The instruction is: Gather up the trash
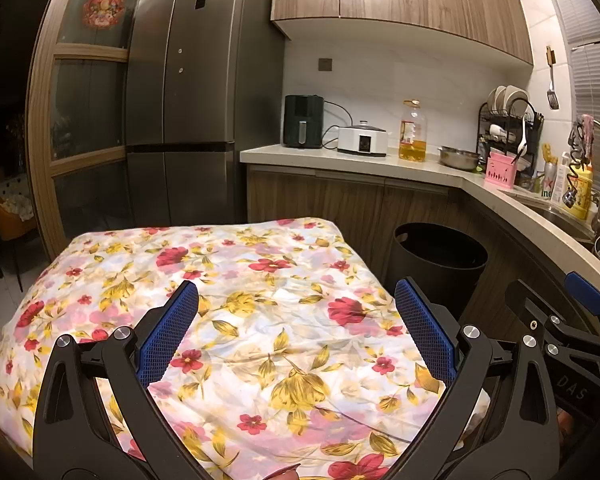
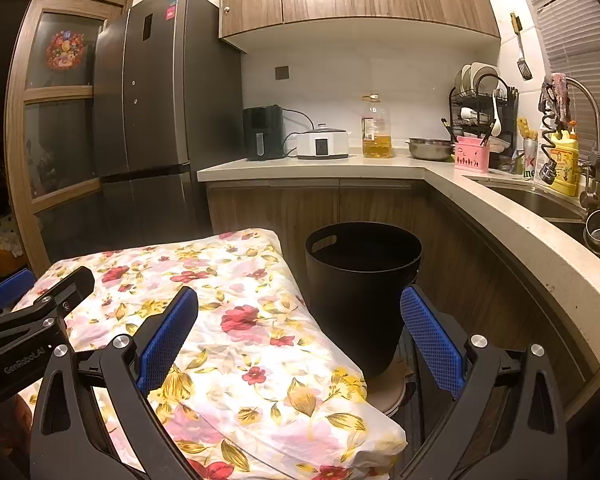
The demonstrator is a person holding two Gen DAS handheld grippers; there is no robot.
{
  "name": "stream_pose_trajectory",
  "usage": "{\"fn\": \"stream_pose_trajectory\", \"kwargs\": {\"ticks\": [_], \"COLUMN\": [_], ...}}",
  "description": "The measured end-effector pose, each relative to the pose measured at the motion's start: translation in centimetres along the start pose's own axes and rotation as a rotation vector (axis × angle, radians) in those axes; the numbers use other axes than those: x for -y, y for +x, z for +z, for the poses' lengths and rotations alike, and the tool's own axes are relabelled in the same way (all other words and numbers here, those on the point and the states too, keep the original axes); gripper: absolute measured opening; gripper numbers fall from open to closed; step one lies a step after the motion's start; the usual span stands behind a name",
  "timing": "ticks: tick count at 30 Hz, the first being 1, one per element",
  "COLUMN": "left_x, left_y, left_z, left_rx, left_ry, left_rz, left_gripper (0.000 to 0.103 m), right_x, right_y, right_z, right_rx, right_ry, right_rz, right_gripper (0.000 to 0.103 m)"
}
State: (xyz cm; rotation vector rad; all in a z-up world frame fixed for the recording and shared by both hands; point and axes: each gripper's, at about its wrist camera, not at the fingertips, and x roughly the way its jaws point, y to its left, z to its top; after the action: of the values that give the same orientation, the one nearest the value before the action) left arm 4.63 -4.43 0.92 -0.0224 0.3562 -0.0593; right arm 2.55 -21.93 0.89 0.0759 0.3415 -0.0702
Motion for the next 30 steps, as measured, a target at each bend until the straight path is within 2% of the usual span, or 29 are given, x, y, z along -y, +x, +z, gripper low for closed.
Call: {"fn": "stream_pose_trajectory", "kwargs": {"ticks": [30], "left_x": [0.12], "left_y": [0.07], "left_z": [0.14], "left_rx": [0.0], "left_ry": [0.002], "left_rz": [-0.005], "left_gripper": [0.097], "right_x": [0.38], "right_y": [-0.12], "right_z": [0.21], "right_rx": [0.002], "right_ry": [0.003], "right_rz": [-0.006], "right_gripper": [0.097]}}
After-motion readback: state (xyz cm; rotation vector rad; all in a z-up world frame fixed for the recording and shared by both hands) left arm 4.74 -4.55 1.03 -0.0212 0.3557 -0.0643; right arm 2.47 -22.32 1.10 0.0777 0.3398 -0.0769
